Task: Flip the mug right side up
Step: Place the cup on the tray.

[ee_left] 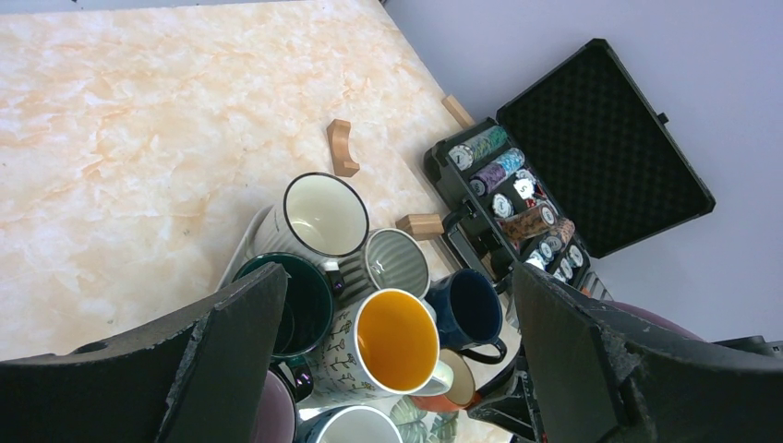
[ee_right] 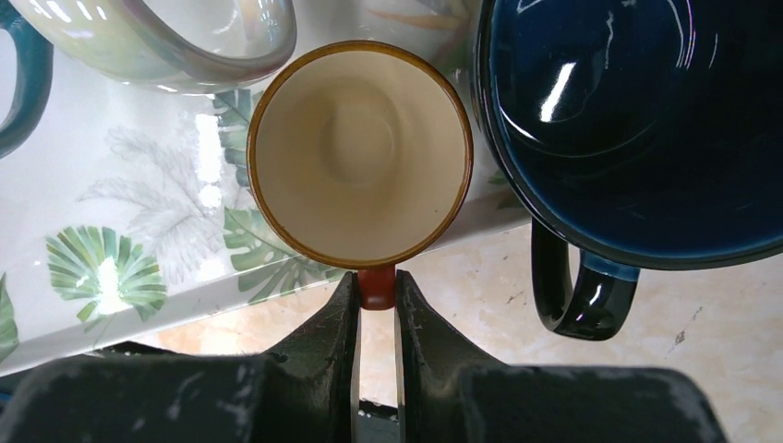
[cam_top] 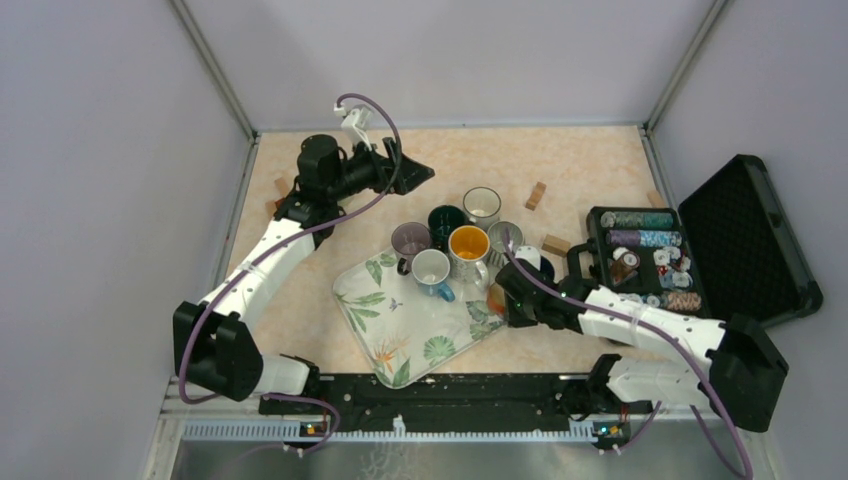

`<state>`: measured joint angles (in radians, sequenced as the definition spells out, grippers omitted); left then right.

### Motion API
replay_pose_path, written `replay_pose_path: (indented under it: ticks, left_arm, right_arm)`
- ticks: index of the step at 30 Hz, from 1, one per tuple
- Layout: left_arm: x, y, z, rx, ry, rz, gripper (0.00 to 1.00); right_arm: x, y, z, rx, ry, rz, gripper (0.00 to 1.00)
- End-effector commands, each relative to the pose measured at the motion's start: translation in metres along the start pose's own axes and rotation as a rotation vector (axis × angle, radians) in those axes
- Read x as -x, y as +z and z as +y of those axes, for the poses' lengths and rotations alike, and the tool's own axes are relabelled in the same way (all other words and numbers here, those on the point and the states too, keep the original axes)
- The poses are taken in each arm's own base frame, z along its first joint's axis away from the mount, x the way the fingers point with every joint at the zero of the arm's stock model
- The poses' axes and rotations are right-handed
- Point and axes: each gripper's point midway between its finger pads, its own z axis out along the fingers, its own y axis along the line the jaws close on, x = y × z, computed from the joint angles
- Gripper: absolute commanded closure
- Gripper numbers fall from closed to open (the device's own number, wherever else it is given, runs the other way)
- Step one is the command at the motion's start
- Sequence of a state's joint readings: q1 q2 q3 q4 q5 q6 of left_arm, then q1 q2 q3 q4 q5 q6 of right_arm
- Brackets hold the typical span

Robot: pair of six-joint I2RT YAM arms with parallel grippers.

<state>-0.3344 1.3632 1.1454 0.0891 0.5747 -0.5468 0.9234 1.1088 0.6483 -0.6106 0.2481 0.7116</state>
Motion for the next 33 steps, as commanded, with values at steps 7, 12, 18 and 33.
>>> replay_pose_path:
  ticks: [7, 12, 18, 33]
  left_arm:
    - [0.014, -0.009, -0.01, -0.017, 0.046, -0.049, 0.02]
    - [0.014, -0.01, -0.009, -0.015, 0.045, -0.048, 0.02]
    - [0.012, -0.009, -0.008, -0.015, 0.041, -0.043, 0.02]
    - [0.009, -0.011, -0.005, 0.004, 0.033, -0.04, 0.02]
  right_arm:
    - [0.01, -0.004, 0.004, -0.05, -0.038, -0.031, 1.0]
    - [0.011, -0.007, 0.004, -0.065, -0.053, -0.031, 0.94]
    - [0.011, -0.007, 0.007, -0.06, -0.064, -0.029, 0.83]
    - [0.016, -0.014, 0.017, -0.008, -0.083, -0.036, 0.61]
